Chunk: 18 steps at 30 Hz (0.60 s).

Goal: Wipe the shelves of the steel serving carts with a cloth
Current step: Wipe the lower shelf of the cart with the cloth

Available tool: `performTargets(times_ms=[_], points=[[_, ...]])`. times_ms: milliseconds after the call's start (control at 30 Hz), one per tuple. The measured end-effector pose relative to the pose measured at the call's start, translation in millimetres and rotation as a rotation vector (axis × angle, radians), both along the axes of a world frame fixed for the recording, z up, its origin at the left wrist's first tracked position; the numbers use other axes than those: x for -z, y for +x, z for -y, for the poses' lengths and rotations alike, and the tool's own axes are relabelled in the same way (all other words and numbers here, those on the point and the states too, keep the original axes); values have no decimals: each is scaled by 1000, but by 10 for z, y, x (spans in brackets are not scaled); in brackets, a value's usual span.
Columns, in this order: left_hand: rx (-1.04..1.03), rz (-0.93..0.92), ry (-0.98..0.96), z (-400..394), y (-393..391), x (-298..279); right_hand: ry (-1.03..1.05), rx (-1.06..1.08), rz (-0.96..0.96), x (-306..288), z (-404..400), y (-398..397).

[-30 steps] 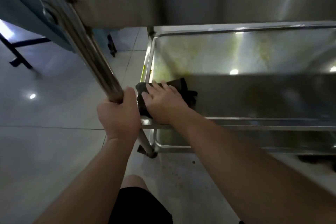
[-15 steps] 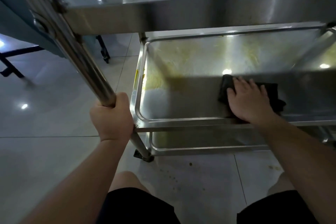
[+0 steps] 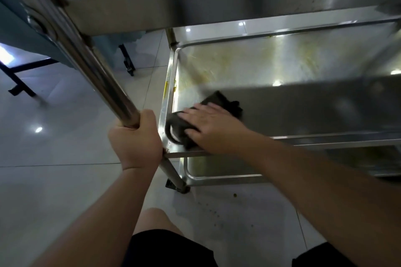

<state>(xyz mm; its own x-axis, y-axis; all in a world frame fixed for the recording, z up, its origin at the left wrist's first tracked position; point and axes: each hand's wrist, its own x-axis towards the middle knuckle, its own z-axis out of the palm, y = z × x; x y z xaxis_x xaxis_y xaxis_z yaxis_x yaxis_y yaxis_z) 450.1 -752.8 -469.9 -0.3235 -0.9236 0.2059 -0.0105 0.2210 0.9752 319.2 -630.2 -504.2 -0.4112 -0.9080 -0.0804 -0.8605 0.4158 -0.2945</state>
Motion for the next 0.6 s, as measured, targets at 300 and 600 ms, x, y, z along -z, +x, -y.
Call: performTargets(times_ms=[300, 600], points=[[27, -30, -16, -35, -6, -18, 83, 976, -38, 83, -232, -1488], [31, -59, -38, -36, -1, -3, 16, 164, -26, 45, 1191, -378]])
